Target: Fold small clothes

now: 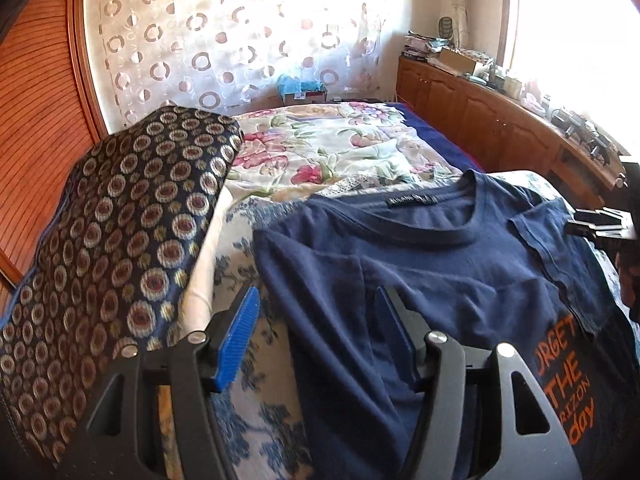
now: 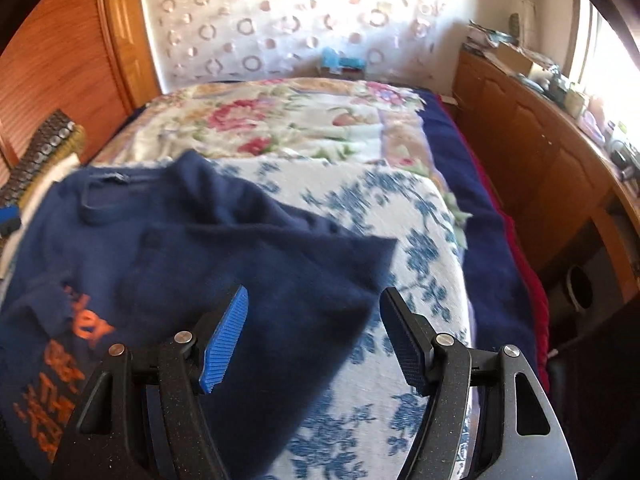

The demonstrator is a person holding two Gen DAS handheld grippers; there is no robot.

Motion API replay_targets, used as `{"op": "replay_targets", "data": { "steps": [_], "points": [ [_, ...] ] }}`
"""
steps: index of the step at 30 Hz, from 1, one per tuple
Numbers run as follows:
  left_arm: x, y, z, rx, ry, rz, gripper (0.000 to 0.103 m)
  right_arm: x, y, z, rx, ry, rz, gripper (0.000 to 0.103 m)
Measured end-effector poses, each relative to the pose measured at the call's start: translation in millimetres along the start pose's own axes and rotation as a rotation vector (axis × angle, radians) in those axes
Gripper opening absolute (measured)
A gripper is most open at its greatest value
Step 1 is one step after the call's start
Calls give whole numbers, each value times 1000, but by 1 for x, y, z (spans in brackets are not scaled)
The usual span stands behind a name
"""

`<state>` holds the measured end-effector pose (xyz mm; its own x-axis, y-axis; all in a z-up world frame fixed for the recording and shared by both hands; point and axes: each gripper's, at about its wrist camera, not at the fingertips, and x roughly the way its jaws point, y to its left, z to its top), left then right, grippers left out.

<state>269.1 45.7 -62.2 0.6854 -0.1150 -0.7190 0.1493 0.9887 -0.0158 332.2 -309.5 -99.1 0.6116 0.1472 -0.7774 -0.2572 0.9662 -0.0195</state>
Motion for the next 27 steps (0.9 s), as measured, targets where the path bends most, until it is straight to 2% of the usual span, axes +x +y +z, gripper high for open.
{"op": "replay_targets", "data": {
  "steps": [3,13,22,27],
  "points": [
    [9,4,5,-13,22,11,55,7,-5,-4,12,10,-1,72],
    [36,3,10,-22,80,48,55,11,-4,-6,17,-3,-14,80],
    [62,4,11,-66,142,16,55,12,-2,-6,15,0,-12,84],
    [67,3,11,-77,143,13,56,11,-2,-6,16,0,-12,84]
  ]
}}
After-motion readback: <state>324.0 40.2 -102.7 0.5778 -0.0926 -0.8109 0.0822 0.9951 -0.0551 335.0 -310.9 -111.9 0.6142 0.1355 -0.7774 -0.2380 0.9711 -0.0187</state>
